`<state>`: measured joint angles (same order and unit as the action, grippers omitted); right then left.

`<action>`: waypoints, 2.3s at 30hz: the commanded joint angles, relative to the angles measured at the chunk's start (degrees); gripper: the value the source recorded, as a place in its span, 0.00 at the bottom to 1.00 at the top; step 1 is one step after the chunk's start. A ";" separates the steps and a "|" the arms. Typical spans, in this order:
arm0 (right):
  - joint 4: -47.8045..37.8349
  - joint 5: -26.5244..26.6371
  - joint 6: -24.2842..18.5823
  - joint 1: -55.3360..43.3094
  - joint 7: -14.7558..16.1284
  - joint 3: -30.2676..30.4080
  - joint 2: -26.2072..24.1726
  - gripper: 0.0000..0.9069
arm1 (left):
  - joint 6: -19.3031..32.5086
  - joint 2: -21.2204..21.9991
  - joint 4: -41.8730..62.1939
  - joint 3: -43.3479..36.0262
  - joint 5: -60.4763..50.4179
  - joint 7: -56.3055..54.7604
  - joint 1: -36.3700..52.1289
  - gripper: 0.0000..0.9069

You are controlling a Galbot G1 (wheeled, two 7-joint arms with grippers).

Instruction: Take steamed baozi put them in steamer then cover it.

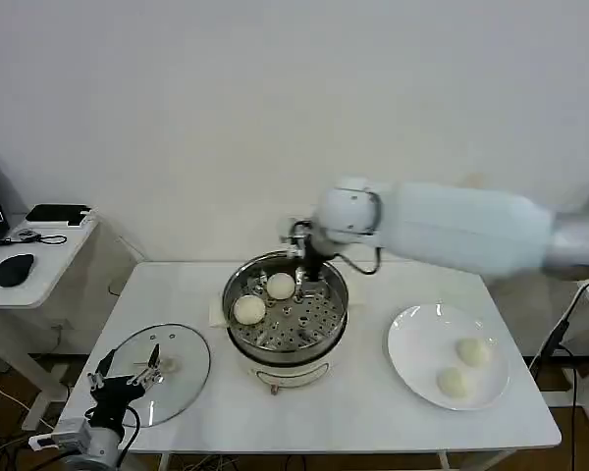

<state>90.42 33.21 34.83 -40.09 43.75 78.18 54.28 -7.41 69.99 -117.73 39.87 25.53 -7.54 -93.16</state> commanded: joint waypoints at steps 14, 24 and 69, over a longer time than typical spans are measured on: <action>11.64 -32.00 -18.35 17.45 12.28 -6.18 -40.31 1.00 | -0.20 -0.86 1.40 -0.71 0.11 0.09 0.12 1.00; 9.86 -36.68 -19.30 38.89 12.34 -23.79 -41.14 1.00 | -0.18 -0.43 2.13 -0.88 -0.50 0.10 -0.07 1.00; -2.23 -41.27 -17.30 54.75 11.06 -35.55 -29.95 0.83 | -0.25 0.39 2.62 0.73 -0.66 0.02 -0.85 1.00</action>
<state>88.86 -7.86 17.29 13.74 54.71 43.26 24.02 -7.64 70.42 -115.14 40.61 24.93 -7.49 -94.04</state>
